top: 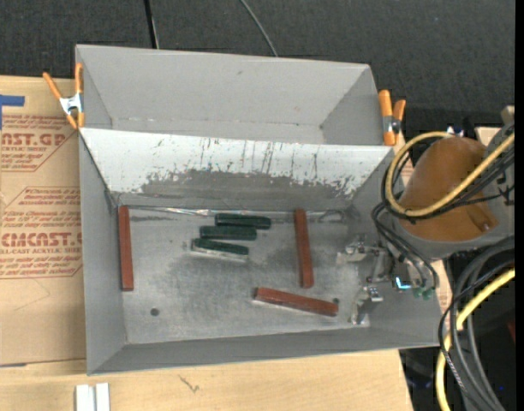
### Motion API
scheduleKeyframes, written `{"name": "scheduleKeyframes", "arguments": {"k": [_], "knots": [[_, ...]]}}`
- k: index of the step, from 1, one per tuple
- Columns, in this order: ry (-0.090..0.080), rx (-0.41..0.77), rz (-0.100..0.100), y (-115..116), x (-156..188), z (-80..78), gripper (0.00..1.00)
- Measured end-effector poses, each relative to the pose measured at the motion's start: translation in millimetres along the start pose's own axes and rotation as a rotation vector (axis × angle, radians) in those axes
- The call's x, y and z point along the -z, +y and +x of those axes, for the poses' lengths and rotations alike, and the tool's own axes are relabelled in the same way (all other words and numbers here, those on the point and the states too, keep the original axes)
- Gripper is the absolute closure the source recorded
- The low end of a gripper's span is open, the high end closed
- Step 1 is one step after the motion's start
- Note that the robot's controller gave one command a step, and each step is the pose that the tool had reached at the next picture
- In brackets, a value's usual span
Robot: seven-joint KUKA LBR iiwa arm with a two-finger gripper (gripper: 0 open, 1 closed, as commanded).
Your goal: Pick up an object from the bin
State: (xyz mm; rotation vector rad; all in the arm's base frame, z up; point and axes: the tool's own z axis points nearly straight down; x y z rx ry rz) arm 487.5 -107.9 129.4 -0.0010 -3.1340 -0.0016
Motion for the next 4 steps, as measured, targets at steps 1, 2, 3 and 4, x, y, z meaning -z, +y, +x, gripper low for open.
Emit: {"name": "scheduleKeyframes", "arguments": {"k": [1,2,3,4], "knots": [[-0.007,0.001,0.001,0,4,-2.0,0.00],[-0.022,0.040,0.004,11,-54,3.4,1.00],[-0.022,0.040,0.004,11,-54,3.4,1.00],[-0.017,0.060,0.004,3,122,-7.4,1.00]]}}
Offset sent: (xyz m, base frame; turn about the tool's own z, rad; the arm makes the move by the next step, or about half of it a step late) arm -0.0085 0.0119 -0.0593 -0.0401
